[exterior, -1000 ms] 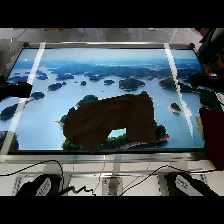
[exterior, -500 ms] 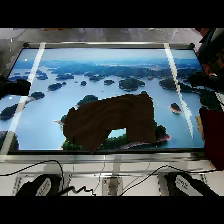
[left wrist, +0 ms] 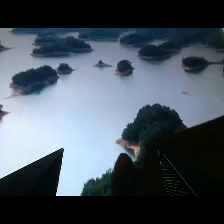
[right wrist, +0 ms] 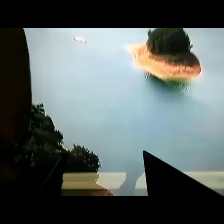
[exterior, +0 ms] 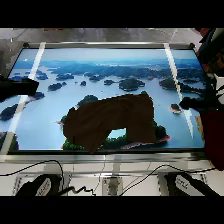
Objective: Fold the clothes and pants, and hang the long-sleeved shirts on hangers.
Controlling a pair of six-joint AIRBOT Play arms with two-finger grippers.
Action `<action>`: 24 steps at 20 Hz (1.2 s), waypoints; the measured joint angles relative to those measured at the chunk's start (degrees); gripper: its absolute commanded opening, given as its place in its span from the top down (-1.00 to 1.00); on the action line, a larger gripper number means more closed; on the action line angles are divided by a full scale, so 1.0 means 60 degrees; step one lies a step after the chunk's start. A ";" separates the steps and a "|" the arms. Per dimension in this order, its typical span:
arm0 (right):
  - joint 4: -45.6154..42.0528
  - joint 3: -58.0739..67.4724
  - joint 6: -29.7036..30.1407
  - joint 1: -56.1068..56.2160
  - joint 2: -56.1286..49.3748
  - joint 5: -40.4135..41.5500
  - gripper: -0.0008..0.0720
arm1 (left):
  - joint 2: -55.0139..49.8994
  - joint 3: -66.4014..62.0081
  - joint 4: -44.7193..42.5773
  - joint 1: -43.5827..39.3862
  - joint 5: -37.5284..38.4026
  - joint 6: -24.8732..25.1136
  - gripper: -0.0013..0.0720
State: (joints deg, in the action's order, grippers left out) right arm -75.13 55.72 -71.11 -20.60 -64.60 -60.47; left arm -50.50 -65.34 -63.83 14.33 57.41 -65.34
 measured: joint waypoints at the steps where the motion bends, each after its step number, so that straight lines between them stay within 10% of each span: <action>1: -0.0015 -0.0259 -0.0029 0.0000 0.0000 -0.0055 -0.04 | 0.0000 0.0051 0.0062 -0.0004 0.0353 -0.0011 -0.88; 2: -0.0011 -0.0474 -0.0058 -0.0004 -0.0007 -0.0102 0.64 | 0.0000 0.0142 0.0113 -0.0007 0.0707 -0.0062 -0.88; 4: 0.0193 -0.0721 -0.0127 -0.0011 -0.0007 -0.0153 0.90 | 0.0000 0.0499 0.0186 -0.0007 0.1220 -0.0248 -0.88; 12: 0.2189 -0.0976 -0.0157 -0.0011 -0.0506 -0.0142 -0.28 | 0.0073 0.4095 0.2000 -0.0007 0.1767 -0.0211 -0.87; 24: 0.4969 -0.0987 -0.0069 0.1228 -0.3559 0.0492 -0.31 | 0.1242 0.7286 0.3661 -0.0007 0.1370 0.0182 -0.87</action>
State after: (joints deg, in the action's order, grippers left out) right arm -45.32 49.80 -71.53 -13.23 -85.95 -57.52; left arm -43.05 -21.63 -41.87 14.28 65.63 -64.25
